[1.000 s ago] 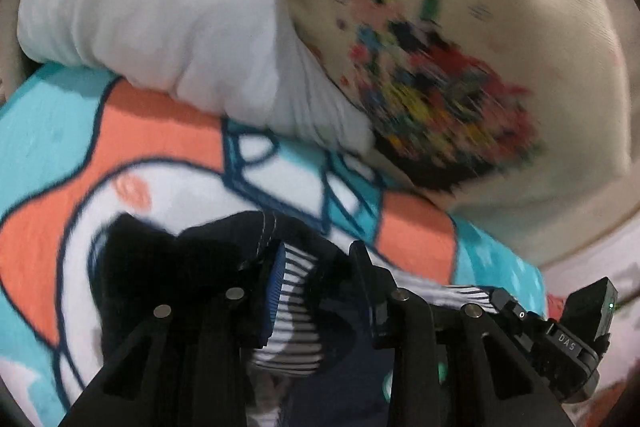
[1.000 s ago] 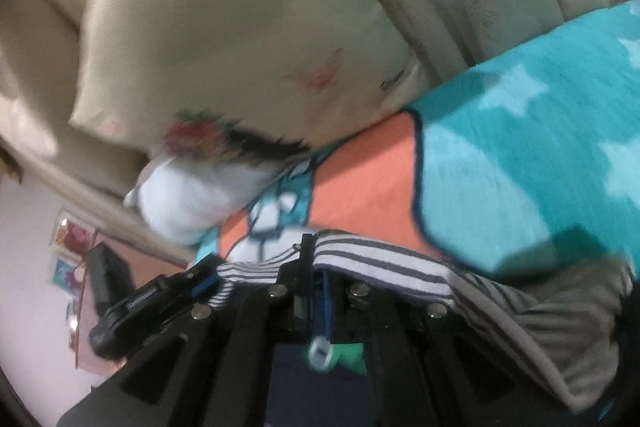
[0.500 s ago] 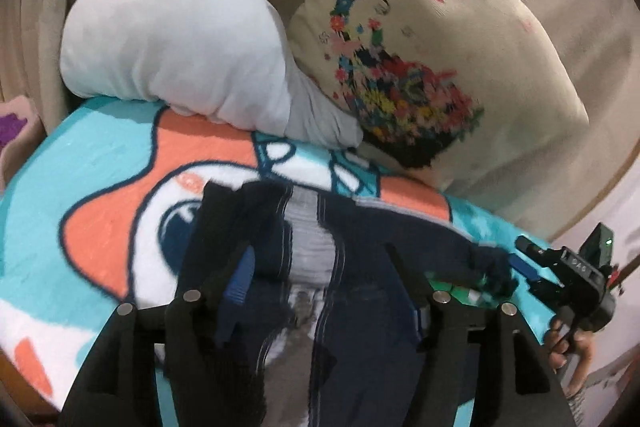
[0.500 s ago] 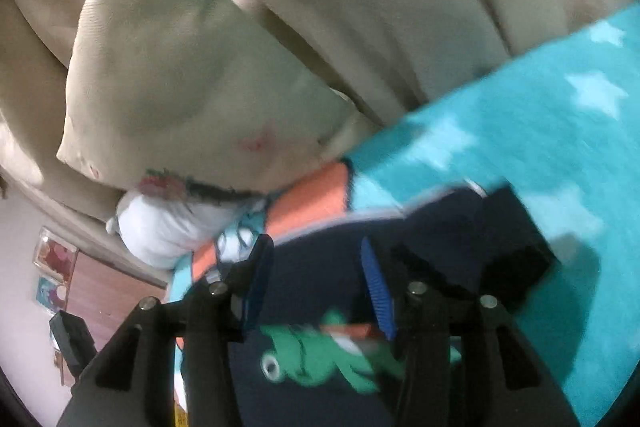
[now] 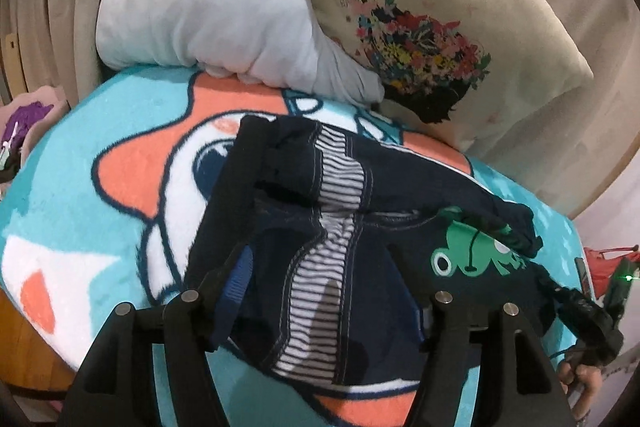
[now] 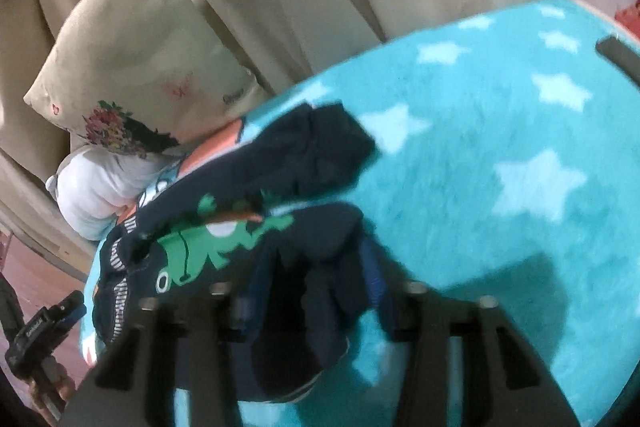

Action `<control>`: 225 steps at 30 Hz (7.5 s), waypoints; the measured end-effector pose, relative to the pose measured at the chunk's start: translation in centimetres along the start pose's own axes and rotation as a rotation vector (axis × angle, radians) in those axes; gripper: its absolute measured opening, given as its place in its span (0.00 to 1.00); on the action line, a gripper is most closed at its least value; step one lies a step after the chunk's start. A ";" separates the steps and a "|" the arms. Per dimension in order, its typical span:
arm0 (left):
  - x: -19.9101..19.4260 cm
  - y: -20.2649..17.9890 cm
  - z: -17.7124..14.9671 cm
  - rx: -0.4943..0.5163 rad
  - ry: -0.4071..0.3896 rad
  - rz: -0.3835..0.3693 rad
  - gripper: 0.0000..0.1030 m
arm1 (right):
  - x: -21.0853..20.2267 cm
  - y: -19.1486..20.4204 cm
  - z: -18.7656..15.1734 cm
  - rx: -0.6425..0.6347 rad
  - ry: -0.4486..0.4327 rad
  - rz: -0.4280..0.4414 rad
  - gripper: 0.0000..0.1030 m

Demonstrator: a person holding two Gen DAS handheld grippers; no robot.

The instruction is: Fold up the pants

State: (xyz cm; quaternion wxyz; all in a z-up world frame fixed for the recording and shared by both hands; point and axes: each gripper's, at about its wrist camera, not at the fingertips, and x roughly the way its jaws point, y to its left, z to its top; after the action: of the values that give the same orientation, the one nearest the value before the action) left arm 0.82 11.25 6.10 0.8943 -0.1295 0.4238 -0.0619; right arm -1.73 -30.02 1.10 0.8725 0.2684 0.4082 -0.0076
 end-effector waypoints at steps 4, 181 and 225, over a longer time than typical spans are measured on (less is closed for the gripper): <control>-0.6 0.9 0.0 -0.023 -0.013 0.024 0.67 | -0.7 0.0 0.5 0.008 -0.010 0.015 0.14; 3.0 -1.3 -4.1 0.384 0.035 0.066 0.54 | -4.5 -0.6 -4.2 -0.019 -0.053 -0.316 0.09; -0.5 -2.7 -0.8 0.194 0.056 -0.108 0.63 | -3.9 1.4 -1.9 -0.095 -0.123 -0.105 0.50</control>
State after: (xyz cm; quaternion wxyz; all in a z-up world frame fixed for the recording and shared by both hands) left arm -0.14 8.61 6.78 0.8859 -0.0632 0.4329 -0.1541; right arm -5.37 -28.74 3.58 0.9061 0.2039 0.3673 -0.0506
